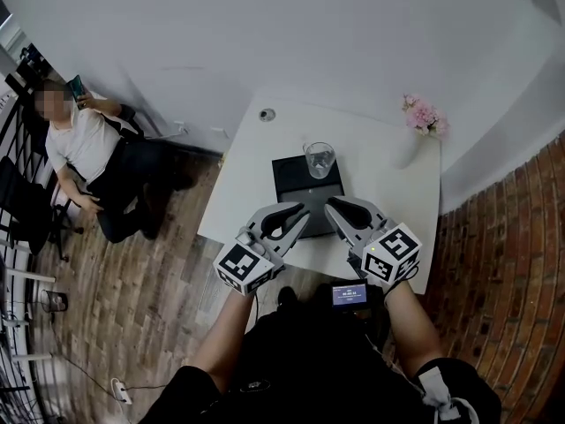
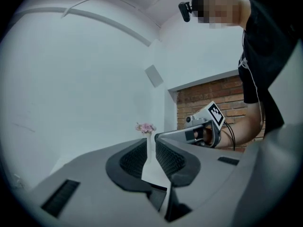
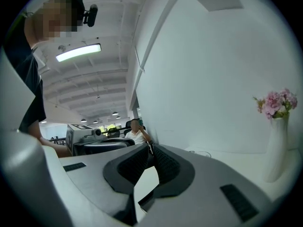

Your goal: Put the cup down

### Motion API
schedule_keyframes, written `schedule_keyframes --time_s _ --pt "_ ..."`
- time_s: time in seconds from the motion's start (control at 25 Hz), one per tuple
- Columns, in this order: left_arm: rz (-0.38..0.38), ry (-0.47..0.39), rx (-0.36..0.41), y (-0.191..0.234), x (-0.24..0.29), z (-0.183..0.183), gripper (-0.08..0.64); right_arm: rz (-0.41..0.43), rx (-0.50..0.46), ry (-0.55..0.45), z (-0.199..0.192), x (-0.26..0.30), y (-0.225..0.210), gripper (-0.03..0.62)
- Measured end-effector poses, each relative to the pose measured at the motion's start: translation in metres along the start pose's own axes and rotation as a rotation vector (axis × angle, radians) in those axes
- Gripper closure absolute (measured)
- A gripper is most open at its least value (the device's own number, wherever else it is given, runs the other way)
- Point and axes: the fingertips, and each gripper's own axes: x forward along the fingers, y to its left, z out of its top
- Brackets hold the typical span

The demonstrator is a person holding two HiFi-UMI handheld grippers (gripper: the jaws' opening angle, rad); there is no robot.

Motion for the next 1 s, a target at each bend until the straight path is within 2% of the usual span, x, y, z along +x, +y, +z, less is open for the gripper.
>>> schedule_keyframes --time_s 0.28,0.68,1.0 --pt "-0.002 -0.017 -0.018 0.0006 -0.0007 0.0041 0.552 -0.022 -0.035 0.004 0.0013 0.0007 0.0045 0.577" --pt "-0.041 0.021 -0.014 -0.0066 0.0073 -0.0052 0.554 -0.016 -0.063 0.022 -0.0017 0.0016 0.0053 0.580" --pt "-0.046 0.017 -0.015 -0.0060 0.0083 -0.0046 0.554 -0.024 -0.071 0.016 0.0000 0.0041 0.0020 0.580"
